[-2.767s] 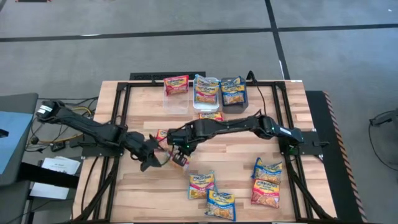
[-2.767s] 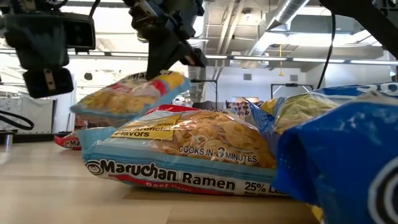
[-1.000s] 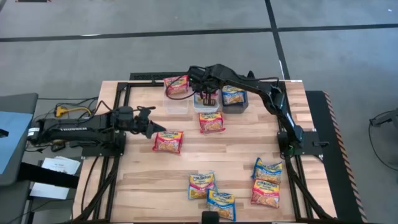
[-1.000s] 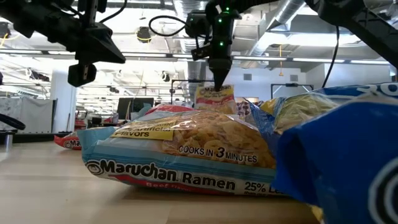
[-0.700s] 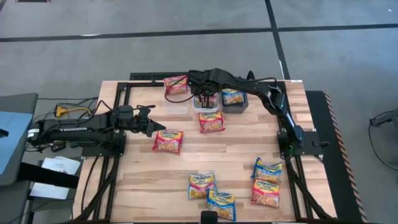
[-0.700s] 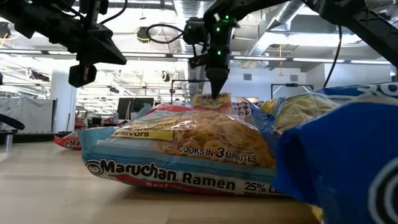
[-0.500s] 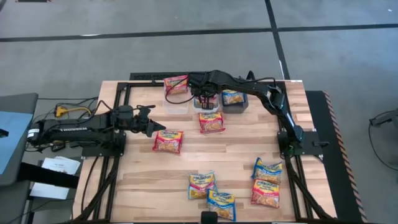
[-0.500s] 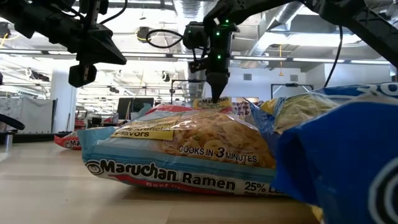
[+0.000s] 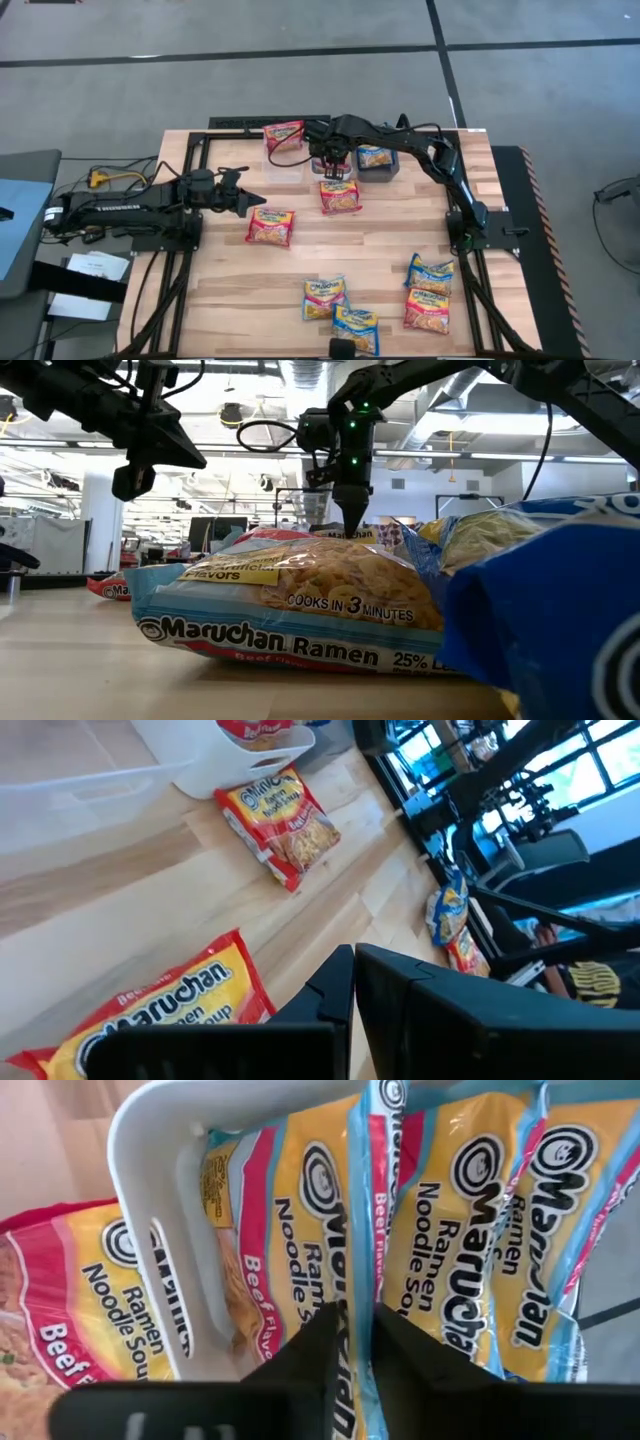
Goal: Sort Maruchan noodles
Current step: Put the light blue noodle pack into the white bin, then put the blue noodle pack into the black bin
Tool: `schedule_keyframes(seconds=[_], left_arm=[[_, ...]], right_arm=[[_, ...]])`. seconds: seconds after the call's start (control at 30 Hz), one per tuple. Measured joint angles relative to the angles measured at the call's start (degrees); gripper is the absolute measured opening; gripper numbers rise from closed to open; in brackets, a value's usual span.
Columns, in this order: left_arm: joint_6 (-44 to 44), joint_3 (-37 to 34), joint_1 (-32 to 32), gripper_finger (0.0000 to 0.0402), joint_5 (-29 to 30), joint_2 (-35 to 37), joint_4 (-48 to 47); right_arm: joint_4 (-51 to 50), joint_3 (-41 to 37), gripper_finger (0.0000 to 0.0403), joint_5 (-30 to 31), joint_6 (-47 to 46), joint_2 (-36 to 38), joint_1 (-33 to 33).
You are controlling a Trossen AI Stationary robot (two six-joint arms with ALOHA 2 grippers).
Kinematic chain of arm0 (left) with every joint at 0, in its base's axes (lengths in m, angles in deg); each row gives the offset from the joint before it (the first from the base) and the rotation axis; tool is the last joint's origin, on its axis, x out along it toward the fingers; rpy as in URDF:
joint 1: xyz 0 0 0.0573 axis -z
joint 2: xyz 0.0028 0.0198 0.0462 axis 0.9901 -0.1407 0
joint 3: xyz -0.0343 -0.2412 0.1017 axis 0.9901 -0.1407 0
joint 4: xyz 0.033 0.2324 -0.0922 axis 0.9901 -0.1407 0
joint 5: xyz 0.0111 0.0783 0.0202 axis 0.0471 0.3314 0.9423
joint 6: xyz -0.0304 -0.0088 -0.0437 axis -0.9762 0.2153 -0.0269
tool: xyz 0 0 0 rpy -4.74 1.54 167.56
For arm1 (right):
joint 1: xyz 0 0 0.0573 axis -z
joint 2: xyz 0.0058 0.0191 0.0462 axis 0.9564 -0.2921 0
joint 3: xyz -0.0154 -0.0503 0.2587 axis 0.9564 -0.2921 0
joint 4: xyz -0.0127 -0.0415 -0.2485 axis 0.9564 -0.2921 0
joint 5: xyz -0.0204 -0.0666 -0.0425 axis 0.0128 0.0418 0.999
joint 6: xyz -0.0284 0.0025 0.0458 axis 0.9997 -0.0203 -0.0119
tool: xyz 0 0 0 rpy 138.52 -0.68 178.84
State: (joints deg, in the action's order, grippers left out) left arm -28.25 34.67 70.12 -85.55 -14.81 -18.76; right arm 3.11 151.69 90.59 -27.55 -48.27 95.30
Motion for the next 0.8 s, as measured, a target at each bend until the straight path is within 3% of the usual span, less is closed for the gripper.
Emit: schedule_keyframes(seconds=[0.2,0.43,0.8], left_arm=[[3.5,0.0,-0.2,0.0016,0.6,0.8,0.0],[6.5,0.0,-2.5,0.0062,0.9,2.4,1.4],[9.9,0.0,-5.7,0.0131,5.3,2.6,14.1]], right_arm=[[-1.8,0.3,0.0143,0.0,-2.7,0.0,0.0],[-8.1,6.1,0.0197,0.2,-3.5,0.0,0.0],[-23.5,18.5,0.0208,0.2,-10.0,0.3,-0.3]])
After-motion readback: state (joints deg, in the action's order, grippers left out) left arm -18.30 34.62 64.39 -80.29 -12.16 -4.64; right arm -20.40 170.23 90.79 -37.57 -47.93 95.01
